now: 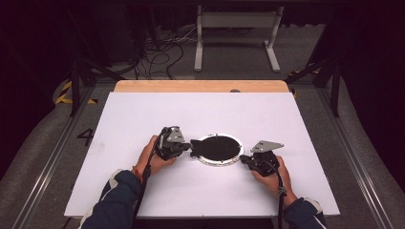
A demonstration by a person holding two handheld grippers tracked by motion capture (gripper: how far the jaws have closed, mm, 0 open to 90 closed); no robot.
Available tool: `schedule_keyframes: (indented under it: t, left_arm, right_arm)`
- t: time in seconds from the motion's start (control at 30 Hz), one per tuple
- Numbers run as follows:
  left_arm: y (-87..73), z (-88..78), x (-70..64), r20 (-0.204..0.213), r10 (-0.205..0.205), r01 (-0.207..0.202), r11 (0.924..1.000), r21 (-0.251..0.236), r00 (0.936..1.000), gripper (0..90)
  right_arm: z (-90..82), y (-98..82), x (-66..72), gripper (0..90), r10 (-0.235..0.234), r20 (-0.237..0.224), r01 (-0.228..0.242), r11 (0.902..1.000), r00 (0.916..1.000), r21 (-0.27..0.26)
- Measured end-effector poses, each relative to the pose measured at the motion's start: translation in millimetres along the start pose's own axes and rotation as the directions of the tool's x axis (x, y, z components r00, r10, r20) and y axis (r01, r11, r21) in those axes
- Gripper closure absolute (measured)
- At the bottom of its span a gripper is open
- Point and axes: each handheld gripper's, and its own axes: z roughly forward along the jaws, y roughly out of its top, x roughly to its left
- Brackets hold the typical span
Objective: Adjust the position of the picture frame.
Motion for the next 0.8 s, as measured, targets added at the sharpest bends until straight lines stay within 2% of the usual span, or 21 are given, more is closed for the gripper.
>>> schedule_keyframes:
  t: [0.03,0.07,0.2,0.3,0.37,0.43,0.5,0.67,0.8]
  left_arm:
    - [2.4,0.2,2.2,-0.011,-0.008,0.008,0.9999,-0.009,0.9999,89.3]
    - [5.1,1.5,4.8,-0.018,-0.016,0.016,0.9996,-0.024,0.9997,89.3]
    - [15.4,11.1,15.6,-0.04,-0.032,0.031,0.9989,-0.035,0.9987,89.7]
    - [21.4,22.4,23.2,-0.037,-0.041,0.041,0.9991,-0.007,0.9985,89.6]
    - [22.4,32.5,27.9,-0.035,-0.047,0.049,0.9982,0.035,0.9983,89.4]
    - [21.4,38.7,31.7,-0.024,-0.065,0.067,0.9963,0.055,0.9976,89.0]
    - [21.5,41.0,33.5,0.003,-0.078,0.078,0.9956,0.051,0.9969,88.0]
    - [23.7,40.1,30.3,0.01,-0.034,0.034,0.9963,0.08,0.9994,89.9]
    - [20.1,35.3,28.8,0.065,-0.035,0.029,0.9956,0.089,0.9973,90.0]
  right_arm:
    - [0.5,-0.6,1.4,90.0,-0.004,-0.014,0.004,1.0,0.9999,-0.005]
    - [1.0,-0.2,3.4,90.0,-0.013,-0.014,0.013,0.9999,0.9998,-0.004]
    - [3.2,3.0,8.3,90.0,-0.031,-0.004,0.031,0.9995,0.9995,0.007]
    - [3.9,3.7,8.6,90.0,-0.033,0.001,0.033,0.9994,0.9994,0.009]
    - [4.0,3.3,8.8,90.0,-0.033,0.003,0.033,0.9994,0.9994,0.005]
    - [4.2,3.5,9.4,90.0,-0.038,0.009,0.038,0.9993,0.9992,0.006]
    - [4.6,3.7,9.3,90.0,-0.039,0.014,0.039,0.9992,0.9991,0.005]
    - [5.0,4.2,8.7,90.0,-0.039,0.021,0.039,0.9992,0.999,0.006]
    - [4.5,3.9,7.2,90.0,-0.03,0.027,0.03,0.9995,0.9992,0.007]
